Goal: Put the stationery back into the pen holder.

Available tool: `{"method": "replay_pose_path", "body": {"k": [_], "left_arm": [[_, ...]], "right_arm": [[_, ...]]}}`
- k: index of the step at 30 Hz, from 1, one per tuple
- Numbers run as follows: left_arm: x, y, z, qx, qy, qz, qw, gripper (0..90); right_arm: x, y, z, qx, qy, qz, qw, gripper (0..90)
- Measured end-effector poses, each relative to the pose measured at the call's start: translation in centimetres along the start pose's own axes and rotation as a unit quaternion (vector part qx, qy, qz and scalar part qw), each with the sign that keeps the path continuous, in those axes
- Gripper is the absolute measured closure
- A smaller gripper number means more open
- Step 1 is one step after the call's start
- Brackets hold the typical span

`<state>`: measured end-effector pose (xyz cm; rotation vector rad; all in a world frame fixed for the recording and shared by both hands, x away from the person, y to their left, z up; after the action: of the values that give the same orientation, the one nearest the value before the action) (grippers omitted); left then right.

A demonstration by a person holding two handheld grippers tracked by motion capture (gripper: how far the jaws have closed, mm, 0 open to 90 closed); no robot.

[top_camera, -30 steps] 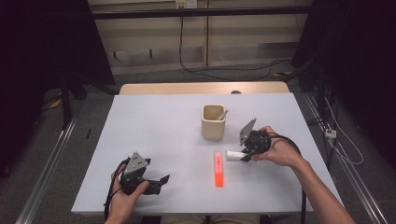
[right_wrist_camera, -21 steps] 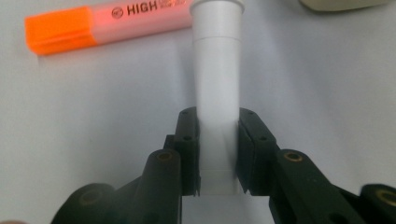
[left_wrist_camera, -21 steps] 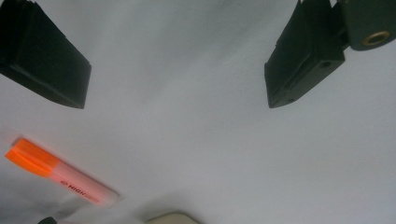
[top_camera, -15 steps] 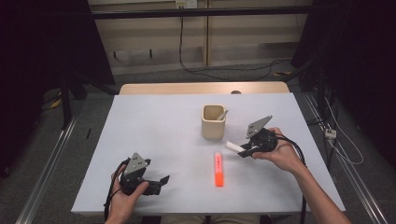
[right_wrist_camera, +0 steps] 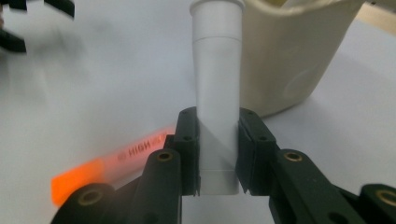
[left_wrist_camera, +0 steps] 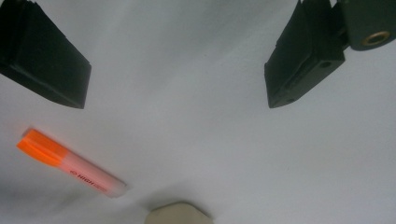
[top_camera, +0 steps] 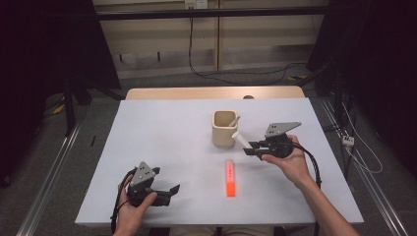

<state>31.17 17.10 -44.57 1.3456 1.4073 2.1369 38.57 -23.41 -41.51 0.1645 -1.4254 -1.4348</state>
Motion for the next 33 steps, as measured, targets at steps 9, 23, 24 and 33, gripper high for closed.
{"method": "replay_pose_path", "body": {"k": [9,23,24,33], "left_arm": [[-0.2,0.2,-0.5,-0.006,-0.009,-0.001,0.9999,7.1],[-0.2,0.3,-0.5,-0.012,-0.006,0.001,0.9999,7.1],[-0.2,0.3,-0.5,-0.010,-0.007,0.000,0.9999,7.1],[0.1,0.2,-0.5,-0.011,-0.004,-0.004,0.9999,6.5]], "right_arm": [[-0.1,0.8,1.1,0.000,-0.008,-0.082,0.9966,72.0],[-1.2,2.6,2.2,0.003,0.003,-0.140,0.9902,72.1],[-1.3,2.9,2.3,0.005,0.001,-0.143,0.9897,72.0],[-2.6,4.0,2.4,0.005,-0.006,-0.166,0.9861,72.0]]}}
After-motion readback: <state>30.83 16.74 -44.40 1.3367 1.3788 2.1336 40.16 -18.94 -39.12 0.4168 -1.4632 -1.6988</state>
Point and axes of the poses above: each handheld gripper's, and its own axes: x roughly backward along the jaws, y roughly out of its top, z roughly to its left, the point moved 1 cm from there along -x, roughly forward along the jaws, and after that the axes turned 13 degrees about -x, right-handed, at the moved point
